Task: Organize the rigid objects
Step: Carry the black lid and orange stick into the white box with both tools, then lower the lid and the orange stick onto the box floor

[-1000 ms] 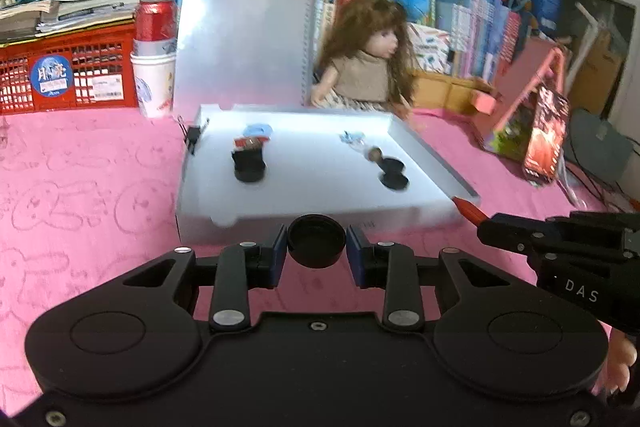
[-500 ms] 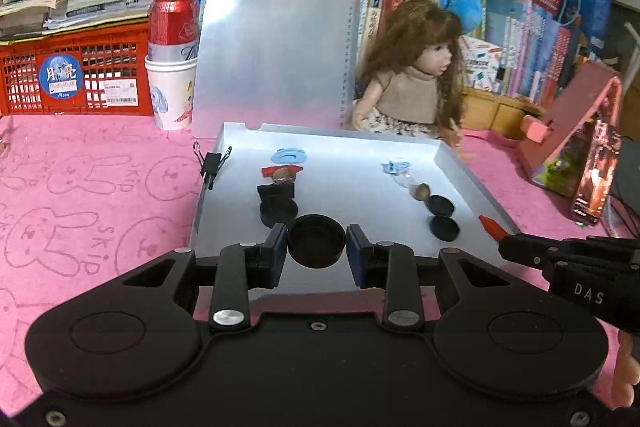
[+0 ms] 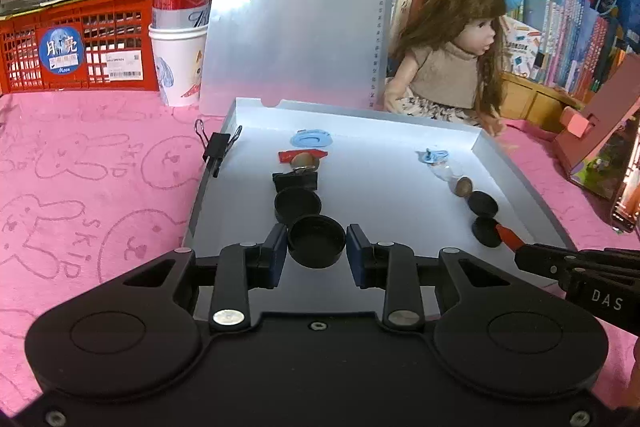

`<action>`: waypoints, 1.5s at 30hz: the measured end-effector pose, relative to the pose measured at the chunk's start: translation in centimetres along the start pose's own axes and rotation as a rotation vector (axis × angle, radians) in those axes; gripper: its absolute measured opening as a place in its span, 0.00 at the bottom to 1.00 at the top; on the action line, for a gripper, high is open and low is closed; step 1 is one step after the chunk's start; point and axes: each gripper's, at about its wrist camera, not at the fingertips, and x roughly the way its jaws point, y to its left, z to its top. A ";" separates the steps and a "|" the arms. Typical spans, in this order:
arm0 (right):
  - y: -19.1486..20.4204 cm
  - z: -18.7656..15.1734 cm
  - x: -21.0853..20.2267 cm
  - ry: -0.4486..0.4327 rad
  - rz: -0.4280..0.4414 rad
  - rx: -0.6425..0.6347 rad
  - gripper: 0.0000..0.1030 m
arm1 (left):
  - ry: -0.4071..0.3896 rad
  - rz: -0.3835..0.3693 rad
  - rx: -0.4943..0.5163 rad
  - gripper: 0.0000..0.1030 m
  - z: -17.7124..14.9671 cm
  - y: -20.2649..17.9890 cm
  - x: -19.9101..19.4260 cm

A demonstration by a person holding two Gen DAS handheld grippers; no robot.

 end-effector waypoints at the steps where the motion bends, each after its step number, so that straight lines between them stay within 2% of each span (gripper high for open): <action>1: 0.1 0.0 0.2 0.004 -0.003 -0.001 0.13 | 0.002 0.003 -0.001 0.30 0.0 0.0 0.2; 19: 0.1 0.5 2.4 0.064 -0.052 0.012 0.13 | 0.018 0.037 0.012 0.30 -0.4 0.3 2.0; 45: 0.1 0.7 3.1 0.059 -0.062 0.002 0.13 | 0.011 0.052 0.021 0.30 0.0 0.2 2.8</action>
